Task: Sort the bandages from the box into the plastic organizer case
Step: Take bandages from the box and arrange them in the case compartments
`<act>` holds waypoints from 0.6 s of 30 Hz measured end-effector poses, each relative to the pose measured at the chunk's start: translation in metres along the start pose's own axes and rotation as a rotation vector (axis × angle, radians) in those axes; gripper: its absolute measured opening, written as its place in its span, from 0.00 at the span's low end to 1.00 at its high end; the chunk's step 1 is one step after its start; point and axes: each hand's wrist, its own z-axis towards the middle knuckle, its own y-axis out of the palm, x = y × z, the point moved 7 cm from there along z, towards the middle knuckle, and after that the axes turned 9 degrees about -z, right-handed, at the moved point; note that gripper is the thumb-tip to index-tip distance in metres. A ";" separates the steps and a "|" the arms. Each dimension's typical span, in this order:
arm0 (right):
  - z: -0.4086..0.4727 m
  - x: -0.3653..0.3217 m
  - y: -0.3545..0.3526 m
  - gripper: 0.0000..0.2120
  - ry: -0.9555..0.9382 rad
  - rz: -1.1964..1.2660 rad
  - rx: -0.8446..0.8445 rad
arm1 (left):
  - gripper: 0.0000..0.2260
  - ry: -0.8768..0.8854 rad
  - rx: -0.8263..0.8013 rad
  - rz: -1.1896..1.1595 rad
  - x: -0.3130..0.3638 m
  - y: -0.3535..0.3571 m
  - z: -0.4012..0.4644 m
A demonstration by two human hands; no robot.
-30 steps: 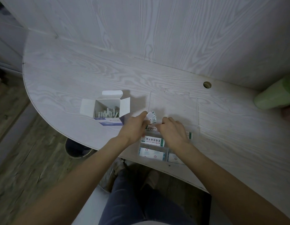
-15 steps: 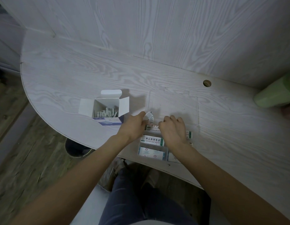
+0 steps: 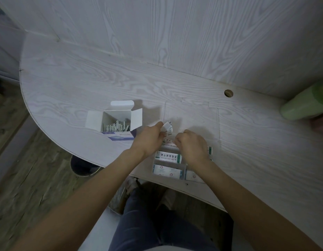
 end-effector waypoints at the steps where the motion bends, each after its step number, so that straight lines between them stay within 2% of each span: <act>1: -0.002 0.011 -0.004 0.10 0.065 0.079 0.012 | 0.08 0.011 -0.002 -0.005 0.001 0.000 -0.001; 4: -0.008 0.039 -0.013 0.11 0.211 0.205 -0.017 | 0.07 0.019 -0.020 0.000 0.003 0.003 -0.004; 11: -0.010 0.029 0.008 0.18 0.247 0.663 -0.388 | 0.09 -0.016 -0.050 0.062 0.002 0.009 0.001; 13: -0.013 0.024 0.009 0.16 0.268 0.706 -0.444 | 0.10 -0.023 -0.054 0.085 0.001 0.009 0.001; 16: -0.014 0.020 0.008 0.07 0.323 0.745 -0.517 | 0.10 -0.021 -0.058 0.101 -0.002 0.008 0.002; 18: -0.013 0.018 0.007 0.11 0.353 0.770 -0.549 | 0.10 -0.027 -0.062 0.091 -0.004 0.007 0.001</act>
